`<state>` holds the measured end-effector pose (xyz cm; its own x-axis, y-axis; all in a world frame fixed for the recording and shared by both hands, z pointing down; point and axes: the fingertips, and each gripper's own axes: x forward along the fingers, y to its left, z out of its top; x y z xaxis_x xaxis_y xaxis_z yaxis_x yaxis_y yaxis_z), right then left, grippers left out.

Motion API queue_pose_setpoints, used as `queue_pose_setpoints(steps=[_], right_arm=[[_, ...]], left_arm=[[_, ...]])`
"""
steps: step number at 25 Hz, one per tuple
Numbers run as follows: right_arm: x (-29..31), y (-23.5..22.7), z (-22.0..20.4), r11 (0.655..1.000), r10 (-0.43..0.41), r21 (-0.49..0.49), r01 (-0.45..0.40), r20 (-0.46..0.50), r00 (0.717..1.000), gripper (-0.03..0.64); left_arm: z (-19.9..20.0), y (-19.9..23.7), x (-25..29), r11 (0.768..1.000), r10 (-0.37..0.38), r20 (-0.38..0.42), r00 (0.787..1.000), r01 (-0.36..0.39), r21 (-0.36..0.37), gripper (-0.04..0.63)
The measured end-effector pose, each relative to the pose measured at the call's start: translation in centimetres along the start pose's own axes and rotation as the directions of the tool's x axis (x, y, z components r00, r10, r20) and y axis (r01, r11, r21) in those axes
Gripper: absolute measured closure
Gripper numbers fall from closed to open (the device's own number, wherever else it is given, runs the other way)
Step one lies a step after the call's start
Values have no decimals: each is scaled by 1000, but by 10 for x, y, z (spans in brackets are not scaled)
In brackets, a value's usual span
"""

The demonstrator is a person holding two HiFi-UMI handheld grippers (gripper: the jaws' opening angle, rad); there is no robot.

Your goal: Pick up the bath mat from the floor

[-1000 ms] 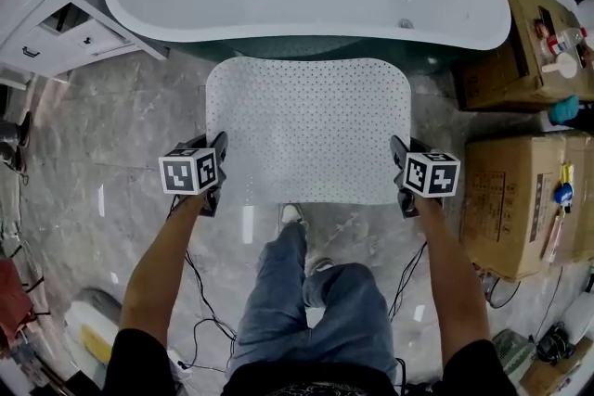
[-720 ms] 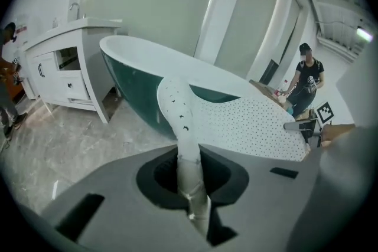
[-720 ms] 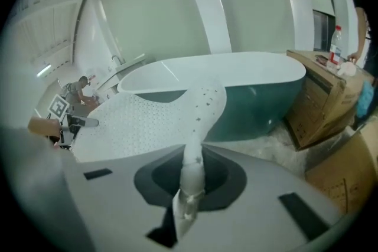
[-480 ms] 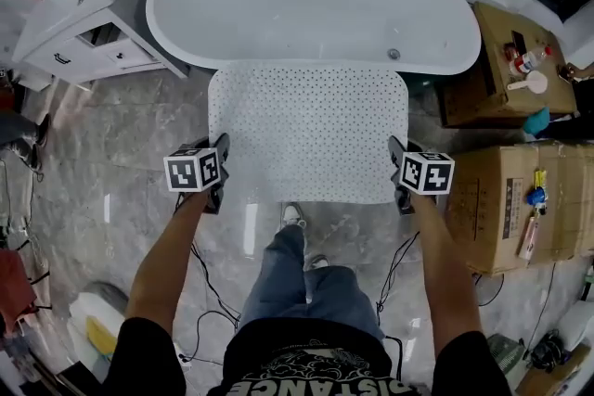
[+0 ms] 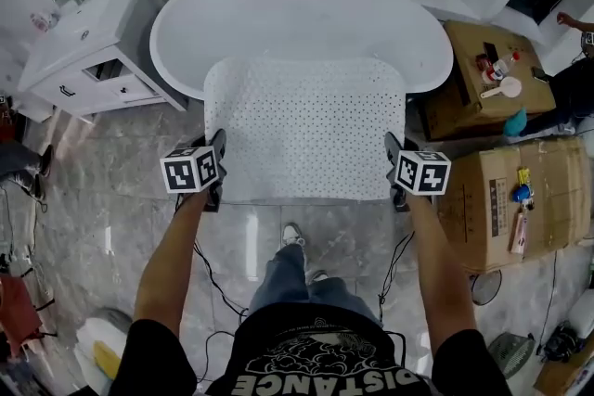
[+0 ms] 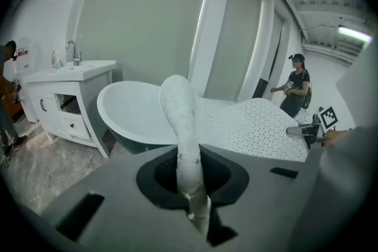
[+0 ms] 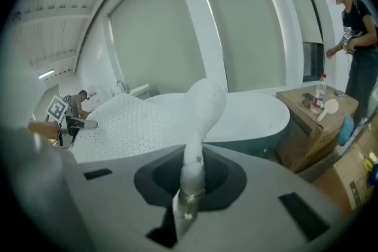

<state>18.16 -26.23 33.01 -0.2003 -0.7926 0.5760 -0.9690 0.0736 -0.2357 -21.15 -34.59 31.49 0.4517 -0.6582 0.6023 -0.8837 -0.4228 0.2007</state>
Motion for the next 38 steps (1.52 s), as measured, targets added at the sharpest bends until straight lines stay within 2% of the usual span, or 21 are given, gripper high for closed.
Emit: queue_pose_setpoints(steps=[12, 19, 27, 34, 38], right_arm=[[-31, 15, 96, 996, -54, -63, 66, 180, 982, 588], [-45, 31, 144, 991, -81, -76, 106, 277, 957, 586], [-59, 55, 196, 983, -85, -120, 140, 383, 920, 586], [-59, 74, 216, 981, -77, -129, 146, 432, 898, 586], [-60, 84, 221, 981, -72, -129, 145, 450, 890, 587]], left_arm=[[103, -12, -24, 997, -10, 155, 988, -2, 75, 560], [150, -10, -43, 994, -20, 254, 967, -9, 113, 560], [183, -2, -55, 993, -17, 334, 942, -24, 119, 560], [205, 7, -67, 984, -1, 387, 922, -68, 164, 560], [214, 9, -72, 984, -9, 407, 913, -64, 167, 560]])
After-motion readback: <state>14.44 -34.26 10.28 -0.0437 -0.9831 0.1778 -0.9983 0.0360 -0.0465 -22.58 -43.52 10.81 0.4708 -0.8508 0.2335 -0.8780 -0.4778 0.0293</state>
